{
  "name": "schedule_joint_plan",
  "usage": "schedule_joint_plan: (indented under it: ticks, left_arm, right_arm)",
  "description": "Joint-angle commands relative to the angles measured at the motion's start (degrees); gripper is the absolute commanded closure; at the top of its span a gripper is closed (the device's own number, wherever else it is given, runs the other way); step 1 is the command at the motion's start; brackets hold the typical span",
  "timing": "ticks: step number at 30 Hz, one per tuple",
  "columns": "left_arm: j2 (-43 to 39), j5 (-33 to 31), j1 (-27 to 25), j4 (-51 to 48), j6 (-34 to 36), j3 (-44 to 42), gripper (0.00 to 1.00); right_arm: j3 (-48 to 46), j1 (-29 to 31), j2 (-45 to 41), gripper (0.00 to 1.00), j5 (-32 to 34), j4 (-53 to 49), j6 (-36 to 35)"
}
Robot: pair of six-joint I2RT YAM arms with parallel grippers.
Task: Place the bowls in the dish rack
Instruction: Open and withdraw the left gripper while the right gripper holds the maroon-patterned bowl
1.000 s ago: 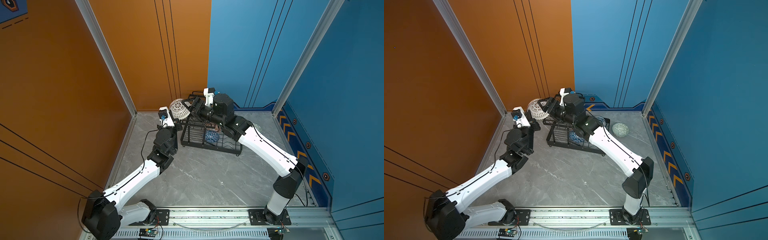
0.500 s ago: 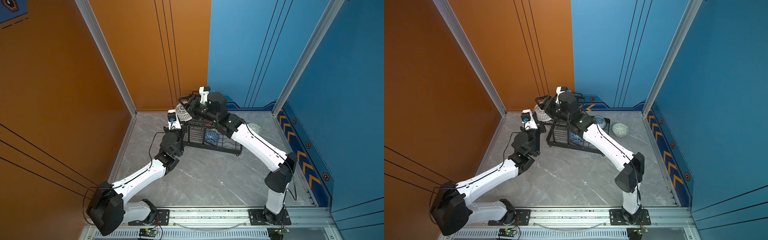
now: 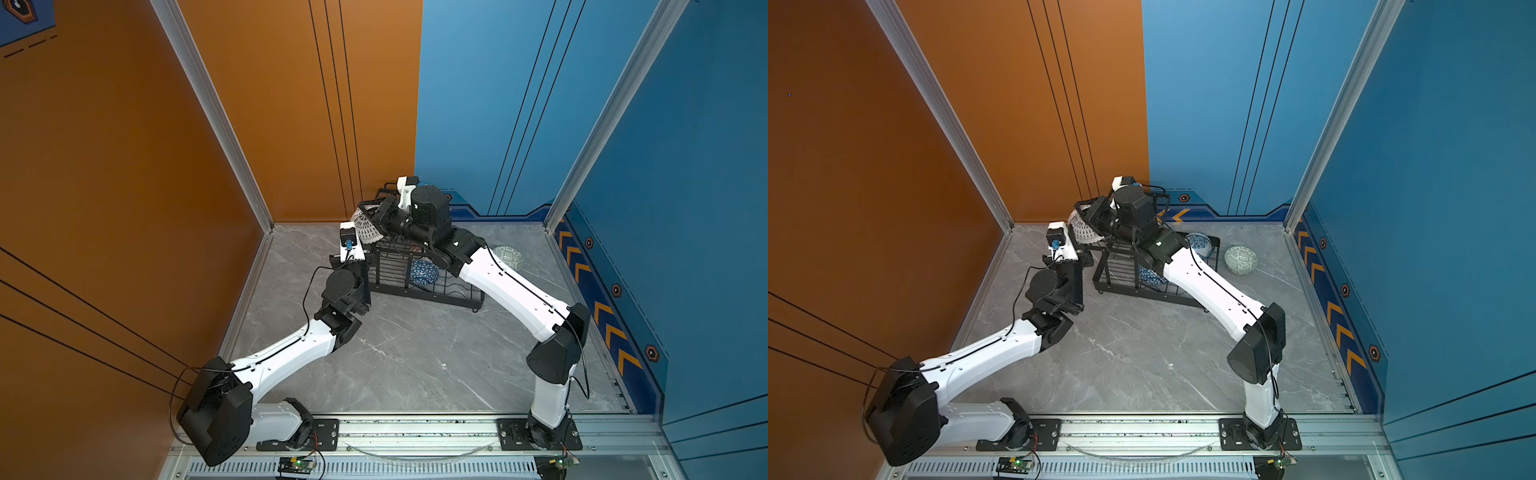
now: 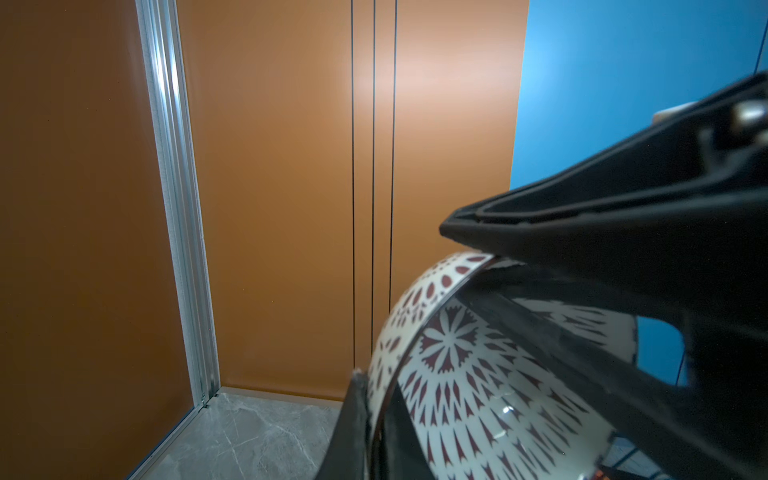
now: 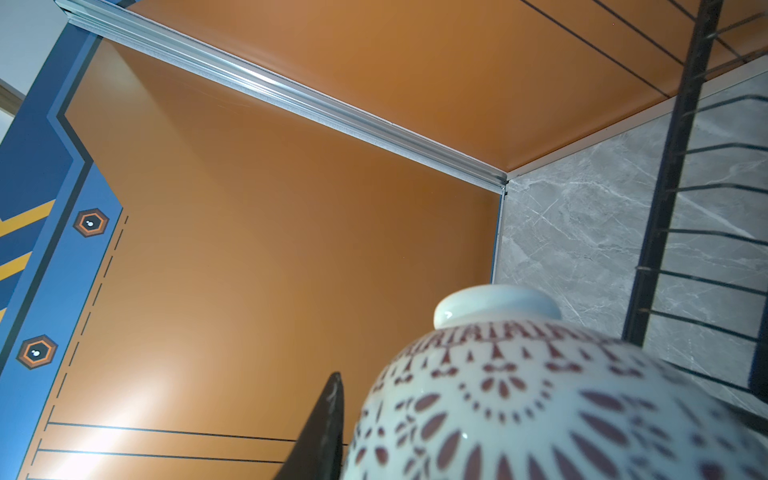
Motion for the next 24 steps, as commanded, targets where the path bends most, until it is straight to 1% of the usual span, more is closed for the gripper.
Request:
schedule_joint_plan:
  ticks: [1, 8, 10, 14, 18, 19, 23, 24]
  left_arm:
    - [-0.8, -0.9, -0.7, 5.1, 1.1, -0.6, 1.00]
    - [-0.8, -0.9, -0.8, 5.8, 2.2, -0.6, 1.00]
    - [-0.6, -1.0, -0.7, 6.4, 2.7, -0.4, 1.00]
    - [-0.6, -1.0, -0.6, 6.8, 2.8, -0.6, 1.00]
    - [-0.9, -1.0, -0.6, 6.7, 2.2, -0.9, 0.95]
    - [-1.0, -1.1, -0.5, 6.7, 2.1, -1.1, 0.93]
    - [-1.7, -1.2, -0.3, 6.7, 1.5, -1.6, 0.71]
    - [-1.9, -1.1, -0.4, 6.7, 1.4, -1.6, 0.69]
  right_arm:
    - [-0.7, -1.0, -1.0, 0.82, 1.9, 1.0, -1.1]
    - [-1.2, -1.0, -1.5, 0.98, 1.8, 1.0, -1.3]
    - [-1.7, -1.0, -1.8, 1.00, 1.9, 1.1, -1.3]
    - [-2.8, -1.0, -2.6, 1.00, 2.4, 1.1, -1.9]
    - [-3.0, -1.0, -2.8, 1.00, 2.3, 1.1, -2.2]
    - [-3.0, -1.0, -2.8, 1.00, 2.4, 1.1, -2.3]
    - [-3.1, -1.0, -2.9, 1.00, 2.4, 1.2, -2.5]
    - [-3.2, -1.0, -2.9, 1.00, 2.4, 1.4, -2.5]
